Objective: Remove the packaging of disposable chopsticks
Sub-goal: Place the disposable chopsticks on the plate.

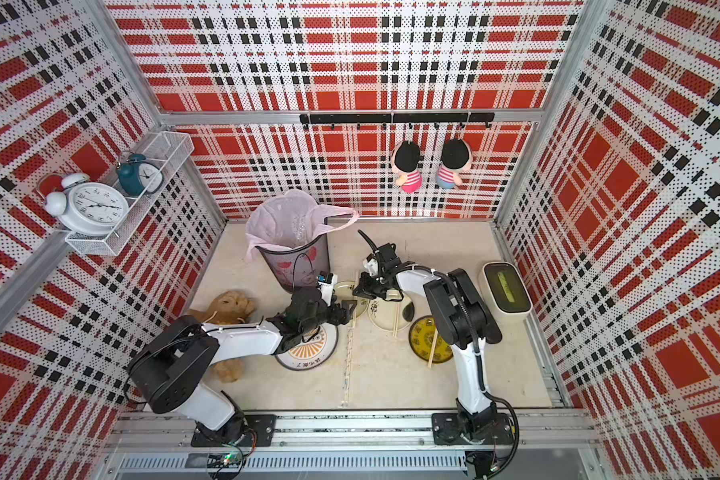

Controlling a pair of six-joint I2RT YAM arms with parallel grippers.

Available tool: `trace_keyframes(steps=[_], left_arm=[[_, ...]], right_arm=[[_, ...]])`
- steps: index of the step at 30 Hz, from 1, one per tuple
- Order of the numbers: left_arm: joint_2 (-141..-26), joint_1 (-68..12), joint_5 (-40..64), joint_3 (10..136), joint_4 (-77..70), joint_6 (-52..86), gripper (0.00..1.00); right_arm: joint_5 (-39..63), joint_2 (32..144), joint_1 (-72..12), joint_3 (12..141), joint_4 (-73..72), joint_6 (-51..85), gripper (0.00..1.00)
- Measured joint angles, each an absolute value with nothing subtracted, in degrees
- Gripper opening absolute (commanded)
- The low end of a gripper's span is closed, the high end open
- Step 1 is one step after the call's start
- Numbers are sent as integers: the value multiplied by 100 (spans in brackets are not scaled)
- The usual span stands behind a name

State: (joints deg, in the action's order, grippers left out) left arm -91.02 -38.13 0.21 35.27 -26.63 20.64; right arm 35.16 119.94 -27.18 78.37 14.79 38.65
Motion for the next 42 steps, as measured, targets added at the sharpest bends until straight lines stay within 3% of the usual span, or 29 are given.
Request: trace_keyframes(steps=[22,42], left_arm=[[-9190,-3634,222,3446,-2829,2075,84],[-9240,-3605,263,3430,-2884,2078,85]], right_arm=[[3511,12095,-2718,7915,1525,3846,14],[3509,12173,-2718,7924,1573,3815,19]])
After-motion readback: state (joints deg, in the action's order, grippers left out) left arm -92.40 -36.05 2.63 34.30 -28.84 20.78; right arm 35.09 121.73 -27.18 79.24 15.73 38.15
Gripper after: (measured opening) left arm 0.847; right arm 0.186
